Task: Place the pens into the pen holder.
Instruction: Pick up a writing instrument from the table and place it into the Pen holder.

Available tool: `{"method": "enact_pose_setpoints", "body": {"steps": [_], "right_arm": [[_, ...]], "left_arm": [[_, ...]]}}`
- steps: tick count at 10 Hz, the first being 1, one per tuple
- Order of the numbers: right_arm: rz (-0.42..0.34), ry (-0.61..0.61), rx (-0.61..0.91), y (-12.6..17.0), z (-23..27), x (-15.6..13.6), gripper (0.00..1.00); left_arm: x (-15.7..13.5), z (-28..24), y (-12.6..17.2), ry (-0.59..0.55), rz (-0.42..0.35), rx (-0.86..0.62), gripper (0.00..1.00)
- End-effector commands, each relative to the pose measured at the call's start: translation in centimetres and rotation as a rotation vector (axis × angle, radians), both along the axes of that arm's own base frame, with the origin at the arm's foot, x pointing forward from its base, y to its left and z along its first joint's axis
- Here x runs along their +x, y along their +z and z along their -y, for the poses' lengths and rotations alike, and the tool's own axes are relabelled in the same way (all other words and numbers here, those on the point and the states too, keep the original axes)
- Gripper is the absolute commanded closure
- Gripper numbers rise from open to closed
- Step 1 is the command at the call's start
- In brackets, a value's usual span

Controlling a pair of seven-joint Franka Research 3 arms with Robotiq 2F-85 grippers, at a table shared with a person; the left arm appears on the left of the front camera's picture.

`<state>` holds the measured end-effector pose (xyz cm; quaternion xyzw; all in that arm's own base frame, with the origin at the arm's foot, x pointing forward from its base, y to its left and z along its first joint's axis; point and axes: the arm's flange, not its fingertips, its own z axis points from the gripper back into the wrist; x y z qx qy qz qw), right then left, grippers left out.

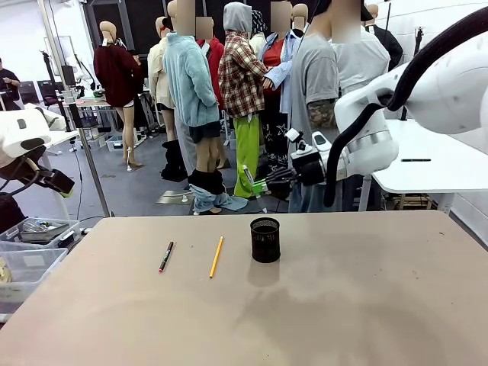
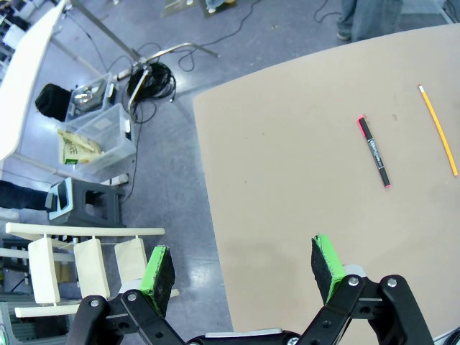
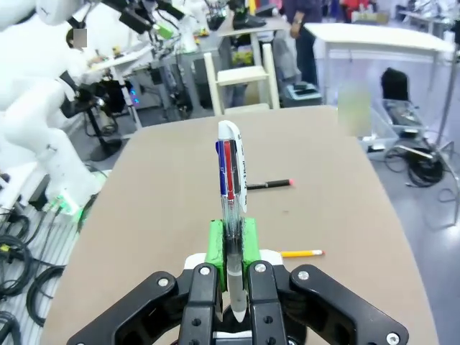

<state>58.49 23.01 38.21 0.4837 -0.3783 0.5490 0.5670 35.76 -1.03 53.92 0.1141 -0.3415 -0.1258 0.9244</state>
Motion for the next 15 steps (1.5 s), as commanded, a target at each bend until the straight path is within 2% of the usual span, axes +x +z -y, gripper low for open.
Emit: {"method": "enact_pose_setpoints", "body": {"steps": [1, 3, 6, 7, 10, 11, 14, 15], "right_arm": [[-0.020, 0.031, 0.032, -0.7, -1.1, 0.3, 1.00], [-0.073, 0.038, 0.038, -2.6, -1.1, 0.2, 1.00], [-0.066, 0.032, -0.005, -4.8, -0.8, 0.2, 1.00], [-0.104, 0.026, -0.005, -5.5, -0.4, 0.0, 1.00], [-0.129, 0.034, -0.045, -7.2, -0.1, -1.3, 0.98], [-0.124, 0.022, -0.078, -7.3, 0.2, -1.7, 0.86], [-0.089, -0.010, -0.108, -6.1, 1.5, -3.0, 0.28], [-0.082, -0.016, -0.092, -5.5, 2.0, -3.4, 0.21]], "left_arm": [[0.1, 0.1, -0.1, 0.004, 0.011, 0.005, 0.00], [0.1, 0.1, -0.1, 0.004, 0.011, 0.005, 0.00], [0.1, 0.1, -0.1, 0.004, 0.011, 0.005, 0.00], [0.1, 0.1, -0.1, 0.004, 0.011, 0.005, 0.00], [0.1, 0.1, -0.1, 0.004, 0.011, 0.005, 0.00], [0.1, 0.1, -0.1, 0.004, 0.011, 0.005, 0.00], [0.1, 0.1, -0.1, 0.004, 0.011, 0.005, 0.00], [0.1, 0.1, -0.1, 0.004, 0.011, 0.005, 0.00]]}}
